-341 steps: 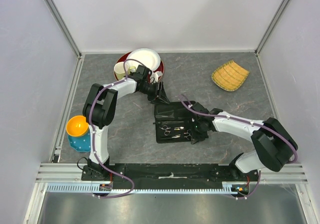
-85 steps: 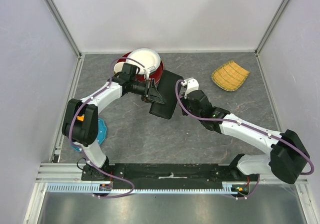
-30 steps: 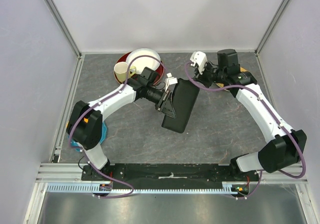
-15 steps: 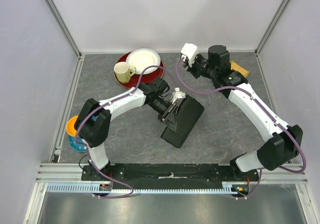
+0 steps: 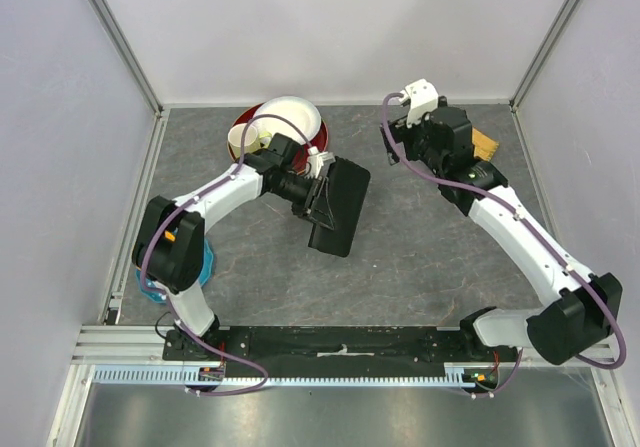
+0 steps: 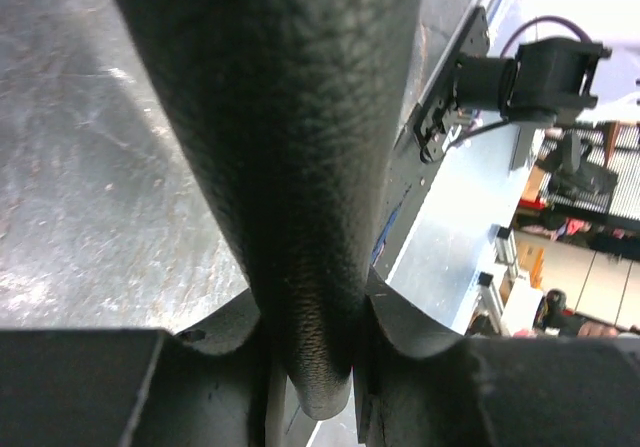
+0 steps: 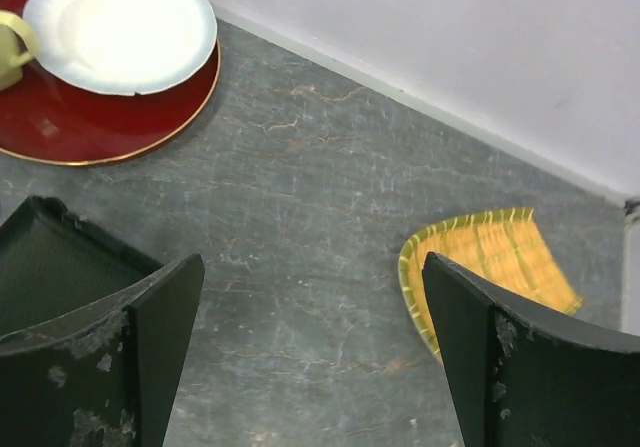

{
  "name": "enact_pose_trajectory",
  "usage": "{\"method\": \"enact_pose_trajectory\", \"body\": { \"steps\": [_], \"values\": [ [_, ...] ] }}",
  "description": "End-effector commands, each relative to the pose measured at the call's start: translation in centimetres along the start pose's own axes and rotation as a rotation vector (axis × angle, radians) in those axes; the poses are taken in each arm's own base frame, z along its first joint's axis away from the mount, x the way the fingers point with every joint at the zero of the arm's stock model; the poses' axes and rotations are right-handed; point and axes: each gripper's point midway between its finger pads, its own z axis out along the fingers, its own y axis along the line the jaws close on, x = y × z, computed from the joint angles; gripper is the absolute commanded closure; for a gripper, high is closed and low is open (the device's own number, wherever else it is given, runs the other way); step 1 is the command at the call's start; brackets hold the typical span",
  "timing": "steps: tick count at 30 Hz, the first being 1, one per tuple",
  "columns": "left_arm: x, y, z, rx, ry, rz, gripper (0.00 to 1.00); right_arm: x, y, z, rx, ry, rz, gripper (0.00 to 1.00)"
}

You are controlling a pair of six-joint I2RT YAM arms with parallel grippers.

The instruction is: Sort the hair-cutting tools

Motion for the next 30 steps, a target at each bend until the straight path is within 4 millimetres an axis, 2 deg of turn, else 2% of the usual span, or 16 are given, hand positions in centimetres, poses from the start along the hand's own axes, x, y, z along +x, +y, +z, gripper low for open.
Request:
{"method": "enact_pose_trajectory", "body": {
  "steps": [1,5,6,8,9,11,18,20,23,24,25,26,27,28,29,30],
  "values": [
    [-2.1,0.3,-1.5,0.004,-0.093,-0.067,0.92,-0.5,-0.5,-1.3,0.075,-0.050,0.257,0.02],
    [-1.7,2.3,-1.3,-0.019,-0.088,-0.151,0.78,0.9,0.5,-1.4,0.056,-0.030,0.358,0.02],
    [-1.6,2.8,-1.3,-0.028,-0.086,-0.175,0.71,1.1,0.5,-1.4,0.059,-0.026,0.377,0.02],
    [-1.5,3.9,-1.3,-0.044,-0.088,-0.208,0.66,1.8,0.7,-1.4,0.065,-0.009,0.415,0.02],
    [-1.4,4.2,-1.3,-0.048,-0.086,-0.223,0.58,2.1,0.8,-1.3,0.066,-0.003,0.424,0.02],
    [-1.0,5.5,-1.3,-0.064,-0.079,-0.265,0.51,2.6,1.1,-1.2,0.063,0.010,0.448,0.02],
    [0.8,8.7,-1.0,-0.184,-0.044,-0.360,0.41,3.7,1.0,-0.9,0.088,0.050,0.460,0.02],
    [1.2,10.3,-1.5,-0.286,-0.049,-0.372,0.34,3.7,0.9,-1.0,0.097,0.051,0.461,0.02],
    [1.6,12.2,-3.3,-0.464,-0.070,-0.390,0.28,3.7,0.4,-1.1,0.117,0.053,0.460,0.02],
    [1.5,12.2,-4.3,-0.513,-0.088,-0.397,0.27,3.8,0.4,-1.2,0.122,0.062,0.462,0.02],
    [1.5,13.3,-5.4,-0.602,-0.109,-0.397,0.25,3.8,0.4,-1.2,0.127,0.063,0.466,0.02],
    [1.4,13.5,-6.2,-0.649,-0.125,-0.400,0.16,3.6,0.1,-1.3,0.138,0.062,0.469,0.02],
    [1.3,13.1,-7.5,-0.697,-0.162,-0.423,0.13,3.9,0.1,-1.4,0.147,0.081,0.471,0.02],
    [1.2,13.7,-8.9,-0.771,-0.196,-0.428,0.12,3.9,0.0,-1.6,0.156,0.092,0.480,0.02],
    [1.0,13.5,-9.9,-0.799,-0.230,-0.425,0.10,2.9,-0.3,-1.8,0.159,0.085,0.487,0.02],
    [0.8,13.2,-10.8,-0.824,-0.263,-0.428,0.10,3.6,-0.6,-2.3,0.186,0.124,0.483,0.02]
  ]
}}
